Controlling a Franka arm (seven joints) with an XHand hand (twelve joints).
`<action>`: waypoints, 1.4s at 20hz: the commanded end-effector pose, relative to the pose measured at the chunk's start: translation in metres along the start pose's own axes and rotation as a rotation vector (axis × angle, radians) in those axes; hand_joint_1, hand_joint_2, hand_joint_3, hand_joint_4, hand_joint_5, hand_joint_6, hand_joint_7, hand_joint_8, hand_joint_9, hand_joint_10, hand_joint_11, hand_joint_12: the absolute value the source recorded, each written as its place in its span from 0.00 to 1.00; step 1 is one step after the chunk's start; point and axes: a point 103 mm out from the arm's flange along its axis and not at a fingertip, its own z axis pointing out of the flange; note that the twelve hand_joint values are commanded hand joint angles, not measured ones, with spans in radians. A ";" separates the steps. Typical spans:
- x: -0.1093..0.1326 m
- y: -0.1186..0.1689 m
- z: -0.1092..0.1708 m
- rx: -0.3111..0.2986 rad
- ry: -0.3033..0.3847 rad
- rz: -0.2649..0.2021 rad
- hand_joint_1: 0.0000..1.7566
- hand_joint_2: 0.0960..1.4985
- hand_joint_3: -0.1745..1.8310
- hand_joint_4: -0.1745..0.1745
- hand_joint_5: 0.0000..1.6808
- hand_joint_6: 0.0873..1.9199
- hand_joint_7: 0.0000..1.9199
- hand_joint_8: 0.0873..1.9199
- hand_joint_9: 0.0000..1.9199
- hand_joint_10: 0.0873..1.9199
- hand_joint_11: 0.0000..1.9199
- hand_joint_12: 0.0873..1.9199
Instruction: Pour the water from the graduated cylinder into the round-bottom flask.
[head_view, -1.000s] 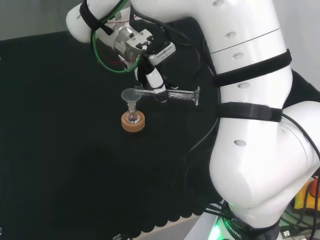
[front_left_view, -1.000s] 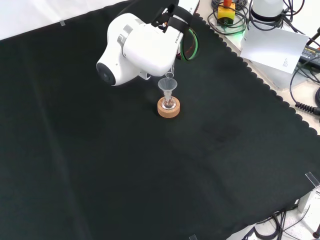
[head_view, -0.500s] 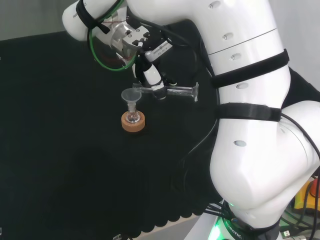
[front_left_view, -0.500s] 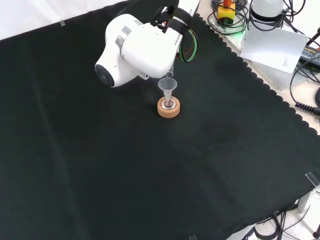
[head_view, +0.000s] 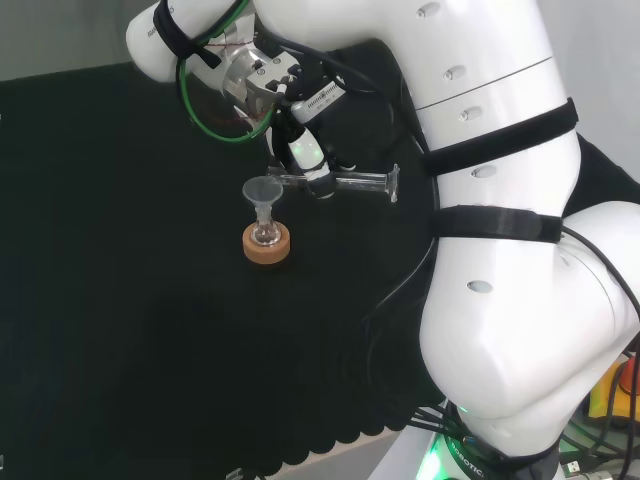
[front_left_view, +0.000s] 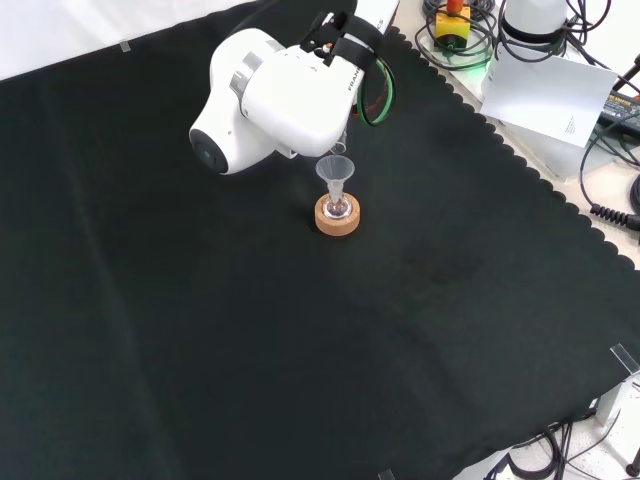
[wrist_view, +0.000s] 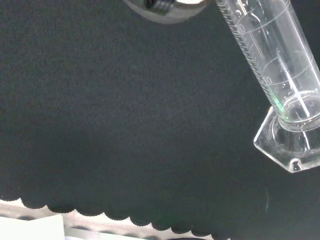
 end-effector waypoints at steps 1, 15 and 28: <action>0.000 0.001 0.002 -0.014 0.001 -0.002 0.72 0.72 0.09 0.00 0.57 0.50 0.53 0.49 0.79 0.00 0.64 0.35; 0.003 0.002 0.004 -0.072 -0.002 -0.023 0.72 0.72 0.09 0.00 0.58 0.50 0.53 0.49 0.80 0.00 0.65 0.35; -0.022 -0.005 0.018 -0.329 0.109 -0.108 0.72 0.72 0.09 0.00 0.58 0.49 0.53 0.49 0.80 0.00 0.64 0.35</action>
